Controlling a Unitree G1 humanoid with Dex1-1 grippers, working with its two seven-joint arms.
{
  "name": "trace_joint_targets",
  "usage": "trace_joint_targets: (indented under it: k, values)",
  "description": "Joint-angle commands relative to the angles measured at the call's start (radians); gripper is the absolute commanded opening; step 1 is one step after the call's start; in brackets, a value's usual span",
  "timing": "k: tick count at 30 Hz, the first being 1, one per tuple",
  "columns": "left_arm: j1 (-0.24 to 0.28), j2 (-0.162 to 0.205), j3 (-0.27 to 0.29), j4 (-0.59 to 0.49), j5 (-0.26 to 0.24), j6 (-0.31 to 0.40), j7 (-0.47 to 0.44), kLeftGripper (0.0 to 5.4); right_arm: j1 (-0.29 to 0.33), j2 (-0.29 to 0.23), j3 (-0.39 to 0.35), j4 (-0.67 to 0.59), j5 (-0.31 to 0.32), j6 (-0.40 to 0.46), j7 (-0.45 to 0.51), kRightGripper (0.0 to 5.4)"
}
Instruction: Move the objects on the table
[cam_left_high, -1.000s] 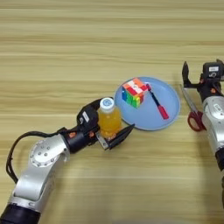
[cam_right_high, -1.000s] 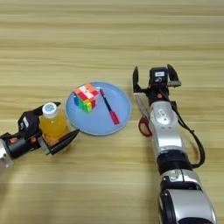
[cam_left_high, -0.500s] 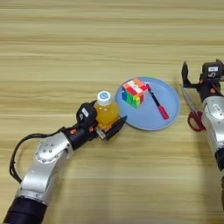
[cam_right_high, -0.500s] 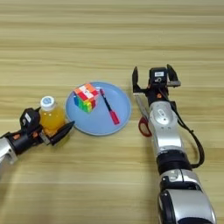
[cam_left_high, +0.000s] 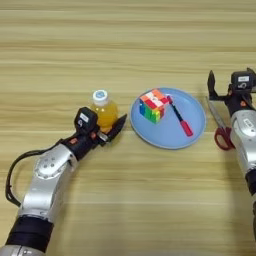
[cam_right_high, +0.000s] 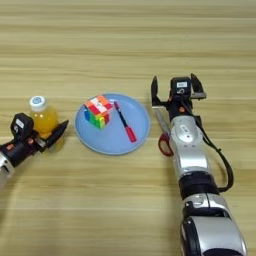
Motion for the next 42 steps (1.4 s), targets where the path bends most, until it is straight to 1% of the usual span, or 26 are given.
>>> trace_joint_targets:
  k: [1,5,7,9,14,15,16,17,21,26,28,33,36,38,42]
  values:
    - [-0.073,0.0,0.051,0.106,0.039,-0.042,0.083,3.36,-0.017,0.002,0.003,-0.005,-0.003,-0.001,-0.002,5.4]
    - [-0.141,-0.017,0.073,0.237,0.057,-0.073,0.13,3.36,-0.016,0.003,0.004,-0.008,-0.003,0.001,-0.001,5.4]
    - [-0.165,-0.025,0.073,0.282,0.061,-0.09,0.135,3.36,-0.015,0.004,0.005,-0.013,-0.003,0.003,-0.001,5.4]
    - [-0.189,-0.026,0.063,0.331,0.086,-0.117,0.153,3.36,-0.013,0.005,0.006,-0.017,-0.004,0.004,-0.001,5.4]
    - [-0.205,-0.039,0.057,0.379,0.083,-0.149,0.131,3.36,-0.011,0.012,0.012,-0.028,-0.006,0.008,-0.003,5.4]
    - [-0.206,-0.039,0.056,0.384,0.08,-0.154,0.121,3.36,-0.01,0.013,0.013,-0.03,-0.006,0.008,-0.002,5.4]
    - [-0.207,-0.039,0.056,0.388,0.078,-0.158,0.116,3.72,-0.01,0.014,0.015,-0.032,-0.006,0.009,-0.002,5.4]
    - [-0.209,-0.04,0.057,0.393,0.075,-0.166,0.11,3.73,-0.009,0.015,0.015,-0.033,-0.006,0.009,-0.001,5.4]
    - [-0.211,-0.044,0.059,0.398,0.075,-0.19,0.101,4.14,-0.009,0.017,0.016,-0.034,-0.007,0.01,0.0,5.4]
    - [-0.218,-0.051,0.08,0.396,0.067,-0.21,0.117,4.66,-0.01,0.017,0.018,-0.03,-0.008,0.01,0.003,5.4]
    - [-0.22,-0.054,0.088,0.392,0.063,-0.222,0.121,4.74,-0.01,0.017,0.019,-0.027,-0.009,0.009,0.004,5.4]
    - [-0.223,-0.06,0.097,0.385,0.067,-0.245,0.122,5.38,-0.01,0.017,0.021,-0.025,-0.009,0.008,0.007,5.4]
    - [-0.229,-0.065,0.116,0.371,0.058,-0.273,0.137,5.38,-0.01,0.017,0.022,-0.025,-0.008,0.007,0.008,5.4]
    - [-0.232,-0.067,0.133,0.352,0.039,-0.288,0.137,5.38,-0.009,0.016,0.023,-0.025,-0.008,0.007,0.009,5.4]
    - [-0.228,-0.075,0.136,0.323,0.012,-0.299,0.105,5.38,-0.009,0.015,0.024,-0.022,-0.008,0.006,0.011,5.4]
